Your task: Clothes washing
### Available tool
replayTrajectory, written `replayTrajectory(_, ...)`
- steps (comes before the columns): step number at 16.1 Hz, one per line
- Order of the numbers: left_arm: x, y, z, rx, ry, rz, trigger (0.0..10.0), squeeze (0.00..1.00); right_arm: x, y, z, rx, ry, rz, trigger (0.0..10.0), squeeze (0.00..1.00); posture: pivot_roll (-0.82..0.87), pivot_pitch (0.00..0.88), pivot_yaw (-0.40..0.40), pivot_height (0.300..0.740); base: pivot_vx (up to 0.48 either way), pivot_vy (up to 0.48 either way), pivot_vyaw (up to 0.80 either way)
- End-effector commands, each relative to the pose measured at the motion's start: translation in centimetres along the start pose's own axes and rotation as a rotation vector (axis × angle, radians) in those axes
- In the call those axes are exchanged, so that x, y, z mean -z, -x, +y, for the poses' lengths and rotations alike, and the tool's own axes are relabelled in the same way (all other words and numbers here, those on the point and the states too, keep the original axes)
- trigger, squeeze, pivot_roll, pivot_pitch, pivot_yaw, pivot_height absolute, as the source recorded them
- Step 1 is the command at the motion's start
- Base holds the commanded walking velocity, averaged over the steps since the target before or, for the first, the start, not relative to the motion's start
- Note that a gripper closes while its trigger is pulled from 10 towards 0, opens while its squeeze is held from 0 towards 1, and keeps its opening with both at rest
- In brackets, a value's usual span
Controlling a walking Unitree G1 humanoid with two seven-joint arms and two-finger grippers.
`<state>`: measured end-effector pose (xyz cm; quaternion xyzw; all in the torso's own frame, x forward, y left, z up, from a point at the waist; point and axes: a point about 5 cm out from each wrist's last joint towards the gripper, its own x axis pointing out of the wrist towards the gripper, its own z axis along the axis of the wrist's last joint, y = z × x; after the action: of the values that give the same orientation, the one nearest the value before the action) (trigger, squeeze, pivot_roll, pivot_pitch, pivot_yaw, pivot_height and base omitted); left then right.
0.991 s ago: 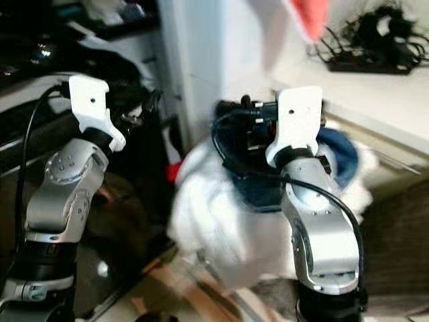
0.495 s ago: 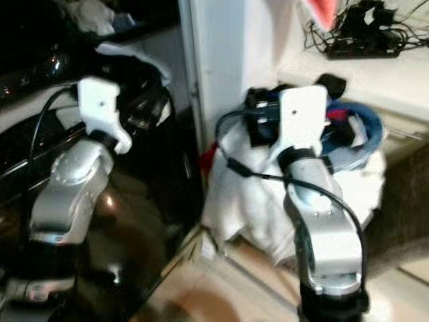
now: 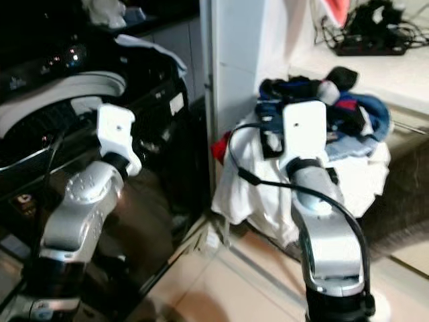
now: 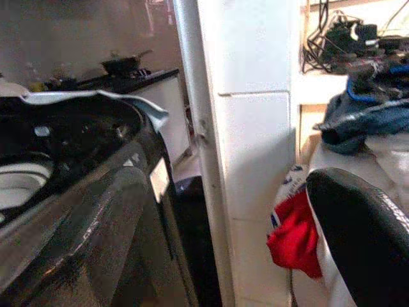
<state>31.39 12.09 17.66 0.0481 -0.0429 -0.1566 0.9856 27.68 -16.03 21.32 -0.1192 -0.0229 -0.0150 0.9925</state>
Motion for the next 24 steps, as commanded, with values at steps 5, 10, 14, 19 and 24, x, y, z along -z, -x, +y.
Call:
replayTrajectory(5, 0.2, 1.1, 0.7, -0.058, -0.05, -0.012, 10.0, 0.0, 1.4, 0.1, 1.4, -0.105, -0.044, 0.035, 10.0, 0.0, -0.02, 0.0, 0.012, 0.74, 0.0, 0.0, 0.0)
replayTrajectory(10, -0.3, 1.2, 0.5, -0.051, -0.014, -0.037, 10.0, 0.0, 0.6, -0.2, 1.3, -0.106, -0.109, 0.0, 10.0, 0.0, -0.02, 0.0, 0.007, 0.74, 0.049, 0.0, -0.41)
replayTrajectory(14, -1.4, 1.0, 0.4, -0.049, -0.01, -0.079, 10.0, 0.0, -1.1, -0.6, 0.9, -0.114, -0.097, -0.076, 10.0, 0.0, -0.02, 0.0, 0.009, 0.74, 0.258, 0.0, -0.6)
replayTrajectory(19, -1.7, 0.8, 0.6, -0.055, -0.02, -0.084, 10.0, 0.0, -1.3, -0.6, 1.1, -0.13, -0.046, -0.089, 10.0, 0.0, -0.02, 0.0, 0.019, 0.74, 0.259, 0.0, 0.0)
replayTrajectory(24, -2.1, 0.8, 0.9, -0.064, -0.025, -0.097, 10.0, 0.0, -2.0, -0.7, 1.6, -0.173, 0.016, -0.127, 10.0, 0.0, -0.01, 0.0, 0.017, 0.74, 0.26, 0.0, 0.64)
